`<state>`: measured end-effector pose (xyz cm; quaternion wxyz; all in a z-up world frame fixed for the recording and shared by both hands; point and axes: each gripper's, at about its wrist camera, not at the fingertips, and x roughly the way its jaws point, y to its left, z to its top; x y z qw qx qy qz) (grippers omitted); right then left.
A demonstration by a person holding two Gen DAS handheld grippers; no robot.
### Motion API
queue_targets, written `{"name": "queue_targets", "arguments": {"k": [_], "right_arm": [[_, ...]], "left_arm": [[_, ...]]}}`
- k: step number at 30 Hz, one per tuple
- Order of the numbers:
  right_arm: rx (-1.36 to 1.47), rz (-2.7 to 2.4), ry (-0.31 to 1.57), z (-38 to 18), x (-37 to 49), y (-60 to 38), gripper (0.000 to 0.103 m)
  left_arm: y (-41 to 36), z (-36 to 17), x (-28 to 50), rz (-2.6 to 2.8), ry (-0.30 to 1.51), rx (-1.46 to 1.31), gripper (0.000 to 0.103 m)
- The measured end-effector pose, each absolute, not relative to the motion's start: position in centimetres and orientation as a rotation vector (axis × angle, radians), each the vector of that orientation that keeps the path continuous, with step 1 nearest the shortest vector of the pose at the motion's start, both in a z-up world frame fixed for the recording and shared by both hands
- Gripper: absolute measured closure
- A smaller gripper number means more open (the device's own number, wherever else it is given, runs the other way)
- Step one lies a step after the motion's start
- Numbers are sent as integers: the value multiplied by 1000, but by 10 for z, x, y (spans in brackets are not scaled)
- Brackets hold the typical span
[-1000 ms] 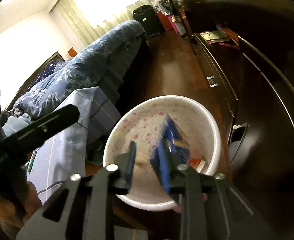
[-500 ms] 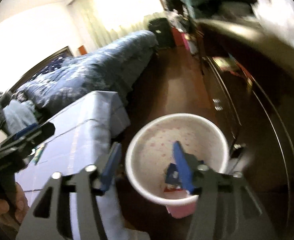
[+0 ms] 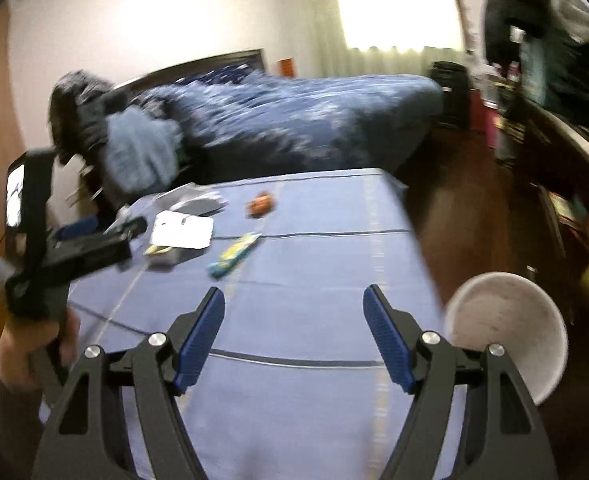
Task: Collect trash
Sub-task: 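Return both tools to the table and grasp the wipes pack with the left tool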
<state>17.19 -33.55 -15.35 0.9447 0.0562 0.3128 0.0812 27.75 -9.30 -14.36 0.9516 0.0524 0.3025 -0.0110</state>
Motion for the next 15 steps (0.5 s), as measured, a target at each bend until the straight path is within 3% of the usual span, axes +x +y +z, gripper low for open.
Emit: {"name": "queue_targets", "arguments": {"k": [11, 13, 14, 15], "right_arm": [[8, 293, 685, -155, 204, -244, 30], [2, 300, 685, -155, 205, -238, 30], [-1, 303, 686, -155, 208, -235, 30], [-3, 305, 687, -155, 209, -233, 30]], "left_arm": [[-22, -176, 336, -103, 726, 71, 10], [-22, -179, 340, -130, 726, 72, 19], [-21, -179, 341, -146, 723, 65, 33], [-21, -178, 341, -157, 720, 58, 54]]}}
